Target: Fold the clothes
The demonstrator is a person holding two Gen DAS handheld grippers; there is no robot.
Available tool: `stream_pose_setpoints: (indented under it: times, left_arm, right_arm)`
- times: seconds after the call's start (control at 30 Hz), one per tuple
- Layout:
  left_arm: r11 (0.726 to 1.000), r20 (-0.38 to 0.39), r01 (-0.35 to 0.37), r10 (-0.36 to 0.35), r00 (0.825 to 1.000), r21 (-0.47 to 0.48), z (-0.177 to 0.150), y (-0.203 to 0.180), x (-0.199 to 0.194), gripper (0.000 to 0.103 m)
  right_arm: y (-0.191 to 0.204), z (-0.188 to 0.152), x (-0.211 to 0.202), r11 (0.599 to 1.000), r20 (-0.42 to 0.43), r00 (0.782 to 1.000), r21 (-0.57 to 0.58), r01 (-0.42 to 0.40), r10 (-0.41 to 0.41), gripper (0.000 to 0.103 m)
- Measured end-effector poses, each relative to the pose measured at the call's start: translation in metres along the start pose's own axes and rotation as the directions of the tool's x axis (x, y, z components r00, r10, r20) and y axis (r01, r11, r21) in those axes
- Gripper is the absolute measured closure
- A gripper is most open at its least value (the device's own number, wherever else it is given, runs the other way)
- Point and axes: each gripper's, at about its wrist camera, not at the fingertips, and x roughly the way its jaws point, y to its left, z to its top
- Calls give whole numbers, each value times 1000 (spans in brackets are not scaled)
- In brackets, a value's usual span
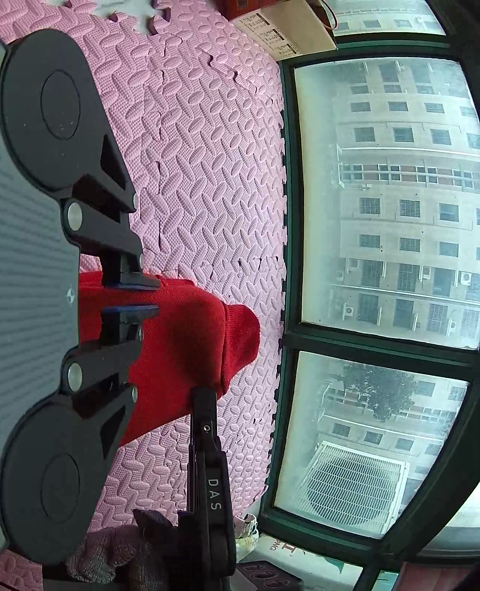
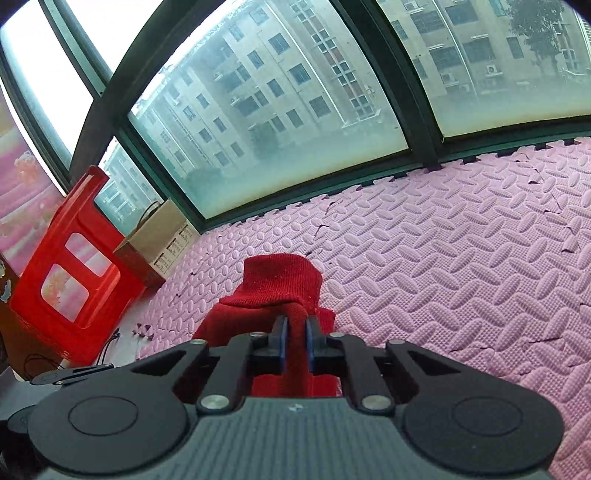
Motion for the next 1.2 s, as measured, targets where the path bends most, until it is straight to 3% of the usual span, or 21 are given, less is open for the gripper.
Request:
stream_pose_setpoints:
  times: [0.13,0.2,0.3,0.47,0.53,0.77,0.9,1.0,1.2]
  left_arm:
    - [1000,-106,-31,31,994,-3,-11,9,28,91]
    - [999,-109,-30,28,994,-11,-12,12,29,88]
    - [999,-78,-34,33,996,-15,-4,11,20,83]
    - [999,-13,13,-14,1000,-47,16,8,22,86]
    - [999,-14,29,-30,999,-45,22,4,33,91]
    - [1000,-59,11,-12,998,-23,17,3,67,93]
    - [1000,-58,15,-16,998,-25,19,3,63,92]
    - [999,-41,28,-29,999,-24,19,4,47,92]
    - [997,-55,67,-65,996,42,2,-3,26,91]
  right_arm:
    - [-2,-7,19,998,-42,998,-43,55,-57,80]
    - [0,-9,14,996,-25,998,-63,57,-59,75]
    - [9,-3,-2,989,24,997,-125,78,-76,75]
    - [21,5,-1,978,46,996,-191,88,-80,75]
    - [23,3,8,973,25,996,-213,93,-89,75]
    - [27,-5,25,944,-14,990,-301,132,-143,75]
    - [29,-9,30,927,-27,985,-345,149,-168,75]
    - [34,-9,10,927,-9,990,-352,130,-142,75]
    - [52,-31,-24,906,-54,996,-422,36,-64,75]
